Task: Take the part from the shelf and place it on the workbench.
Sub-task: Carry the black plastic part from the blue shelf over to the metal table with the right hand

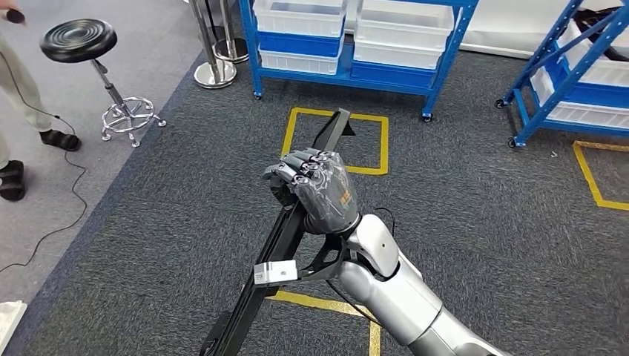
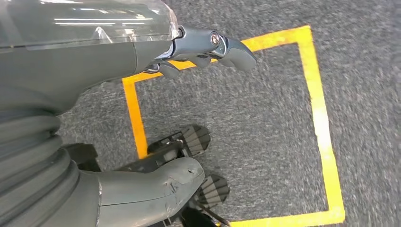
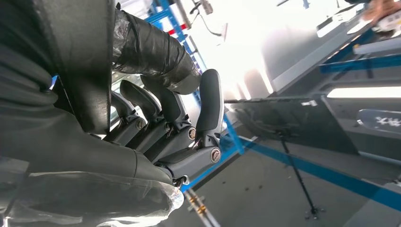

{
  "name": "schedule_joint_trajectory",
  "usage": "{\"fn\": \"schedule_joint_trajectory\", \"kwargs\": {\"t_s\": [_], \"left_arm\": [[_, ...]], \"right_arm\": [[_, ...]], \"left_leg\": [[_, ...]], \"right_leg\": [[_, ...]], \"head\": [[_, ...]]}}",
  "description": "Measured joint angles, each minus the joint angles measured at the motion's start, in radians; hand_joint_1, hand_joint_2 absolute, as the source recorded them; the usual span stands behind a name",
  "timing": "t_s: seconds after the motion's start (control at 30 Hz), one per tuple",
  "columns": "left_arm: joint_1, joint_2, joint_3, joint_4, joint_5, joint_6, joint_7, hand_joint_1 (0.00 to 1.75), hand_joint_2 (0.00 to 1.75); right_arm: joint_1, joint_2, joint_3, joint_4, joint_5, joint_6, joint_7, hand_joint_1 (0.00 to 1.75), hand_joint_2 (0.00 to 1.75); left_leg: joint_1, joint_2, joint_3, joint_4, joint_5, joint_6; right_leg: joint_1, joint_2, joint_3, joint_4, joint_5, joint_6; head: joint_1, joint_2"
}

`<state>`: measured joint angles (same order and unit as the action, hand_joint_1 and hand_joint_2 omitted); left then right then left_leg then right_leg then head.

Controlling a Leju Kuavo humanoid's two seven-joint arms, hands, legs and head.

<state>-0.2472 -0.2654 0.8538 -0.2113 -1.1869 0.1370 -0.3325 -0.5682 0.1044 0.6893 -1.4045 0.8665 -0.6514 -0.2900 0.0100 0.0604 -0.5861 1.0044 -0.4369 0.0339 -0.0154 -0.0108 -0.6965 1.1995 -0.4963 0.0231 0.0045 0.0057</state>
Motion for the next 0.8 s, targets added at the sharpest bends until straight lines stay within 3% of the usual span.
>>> {"fn": "schedule_joint_trajectory", "kwargs": {"t_s": [0.07, 0.1, 0.13, 0.2, 0.27, 0.33, 0.37, 0.4, 0.43, 0.47, 0.5, 0.57, 0.63, 0.7, 0.73, 0.8], "left_arm": [[-0.002, 0.0, 0.0, 0.0, 0.001, 0.001, 0.0, 0.0, 1.75], [-0.003, 0.0, 0.0, 0.0, 0.002, 0.002, 0.001, 0.0, 1.75], [-0.003, 0.0, 0.0, 0.0, 0.003, 0.004, 0.003, 0.0, 1.75], [-0.003, 0.0, 0.0, 0.0, 0.009, 0.009, 0.007, 0.0, 1.75], [-0.002, 0.0, 0.001, 0.0, 0.016, 0.015, 0.009, 0.0, 1.75], [0.002, 0.001, 0.003, 0.0, 0.02, 0.022, 0.009, 0.0, 1.75], [0.005, 0.001, 0.004, 0.0, 0.021, 0.024, 0.009, 0.0, 1.75], [0.01, 0.002, 0.005, 0.0, 0.021, 0.025, 0.009, 0.0, 1.75], [0.014, 0.004, 0.006, 0.0, 0.022, 0.026, 0.009, 0.0, 1.75], [0.017, 0.005, 0.006, 0.0, 0.024, 0.027, 0.01, 0.0, 1.75], [0.019, 0.007, 0.008, 0.0, 0.028, 0.029, 0.012, 0.0, 1.75], [0.021, 0.012, 0.014, 0.0, 0.034, 0.032, 0.018, 0.0, 1.75], [0.024, 0.017, 0.02, 0.0, 0.037, 0.035, 0.021, 0.0, 1.75], [0.025, 0.018, 0.023, 0.0, 0.04, 0.036, 0.025, 0.0, 1.75], [0.025, 0.019, 0.023, 0.0, 0.042, 0.033, 0.03, 0.0, 1.75], [0.029, 0.02, 0.027, 0.0, 0.048, 0.015, 0.037, 0.0, 1.75]], "right_arm": [[-0.004, 0.0, 0.0, -0.001, 0.0, 0.006, -0.001, 1.75, 1.75], [-0.006, 0.001, 0.0, -0.002, 0.0, 0.009, -0.002, 1.75, 1.75], [-0.007, 0.001, 0.001, -0.002, 0.0, 0.012, -0.002, 1.75, 1.75], [-0.007, 0.001, 0.001, -0.004, 0.001, 0.016, -0.002, 1.75, 1.75], [-0.007, 0.0, 0.001, -0.01, 0.002, 0.019, -0.003, 1.75, 1.75], [-0.007, 0.001, 0.002, -0.015, 0.002, 0.021, -0.003, 1.75, 1.75], [-0.006, 0.001, 0.002, -0.016, 0.002, 0.022, -0.003, 1.75, 1.75], [-0.004, 0.001, 0.002, -0.017, 0.002, 0.022, -0.003, 1.75, 1.75], [-0.001, 0.0, 0.003, -0.018, 0.002, 0.022, -0.003, 1.75, 1.75], [0.002, -0.001, 0.003, -0.02, 0.002, 0.022, -0.003, 1.75, 1.75], [0.004, -0.001, 0.003, -0.023, 0.001, 0.022, -0.003, 1.75, 1.75], [0.005, -0.001, 0.004, -0.033, -0.002, 0.022, -0.003, 1.75, 1.75], [0.005, -0.002, 0.004, -0.041, -0.005, 0.022, -0.003, 1.75, 1.75], [0.007, -0.003, 0.004, -0.047, -0.002, 0.022, -0.003, 1.75, 1.75], [0.009, -0.005, 0.004, -0.052, 0.003, 0.02, -0.003, 1.75, 1.75], [0.014, -0.009, 0.005, -0.065, 0.016, 0.015, -0.003, 1.75, 1.75]], "left_leg": [[-0.005, 0.019, -0.002, 0.013, -0.01, -0.008], [-0.008, 0.027, -0.002, 0.019, -0.014, -0.013], [-0.011, 0.035, -0.003, 0.021, -0.016, -0.017], [-0.01, 0.049, -0.001, 0.022, -0.019, -0.026], [-0.005, 0.021, -0.012, 0.055, -0.048, -0.038], [0.0, -0.028, -0.056, 0.162, -0.112, -0.048], [0.001, -0.042, -0.086, 0.231, -0.143, -0.051], [0.001, -0.048, -0.11, 0.283, -0.158, -0.052], [0.001, -0.05, -0.121, 0.303, -0.154, -0.052], [0.001, -0.053, -0.111, 0.281, -0.13, -0.05], [0.001, -0.061, -0.084, 0.222, -0.092, -0.047], [0.004, -0.11, -0.023, 0.086, -0.036, -0.036], [0.004, -0.142, 0.003, 0.027, -0.026, -0.028], [0.004, -0.125, 0.008, 0.016, -0.021, -0.021], [0.006, -0.112, 0.012, 0.006, -0.016, -0.015], [0.008, -0.081, 0.02, -0.013, -0.004, -0.003]], "right_leg": [[0.007, -0.038, 0.059, -0.115, 0.041, -0.009], [0.01, -0.048, 0.073, -0.145, 0.046, -0.015], [0.013, -0.049, 0.074, -0.153, 0.044, -0.02], [0.012, -0.025, 0.071, -0.155, 0.049, -0.029], [0.006, -0.005, 0.071, -0.16, 0.055, -0.04], [0.002, 0.016, 0.069, -0.162, 0.06, -0.046], [0.002, 0.028, 0.068, -0.161, 0.061, -0.048], [0.002, 0.041, 0.067, -0.161, 0.061, -0.048], [0.002, 0.055, 0.067, -0.159, 0.062, -0.048], [0.002, 0.069, 0.067, -0.158, 0.062, -0.047], [0.002, 0.084, 0.067, -0.156, 0.062, -0.047], [0.001, 0.109, 0.064, -0.154, 0.064, -0.042], [-0.004, 0.132, 0.057, -0.156, 0.071, -0.03], [-0.008, 0.154, 0.051, -0.162, 0.078, -0.013], [-0.006, 0.144, 0.048, -0.159, 0.076, -0.007], [0.001, 0.09, 0.022, -0.108, 0.042, 0.0]], "head": [[0.0, 0.0], [0.0, 0.0], [0.0, 0.0], [0.0, 0.0], [-0.001, 0.0], [-0.001, 0.0], [-0.001, 0.0], [-0.001, 0.0], [-0.001, 0.0], [-0.001, 0.0], [-0.001, 0.0], [-0.001, 0.0], [-0.001, 0.0], [-0.001, 0.0], [-0.001, 0.0], [0.002, 0.0]]}}
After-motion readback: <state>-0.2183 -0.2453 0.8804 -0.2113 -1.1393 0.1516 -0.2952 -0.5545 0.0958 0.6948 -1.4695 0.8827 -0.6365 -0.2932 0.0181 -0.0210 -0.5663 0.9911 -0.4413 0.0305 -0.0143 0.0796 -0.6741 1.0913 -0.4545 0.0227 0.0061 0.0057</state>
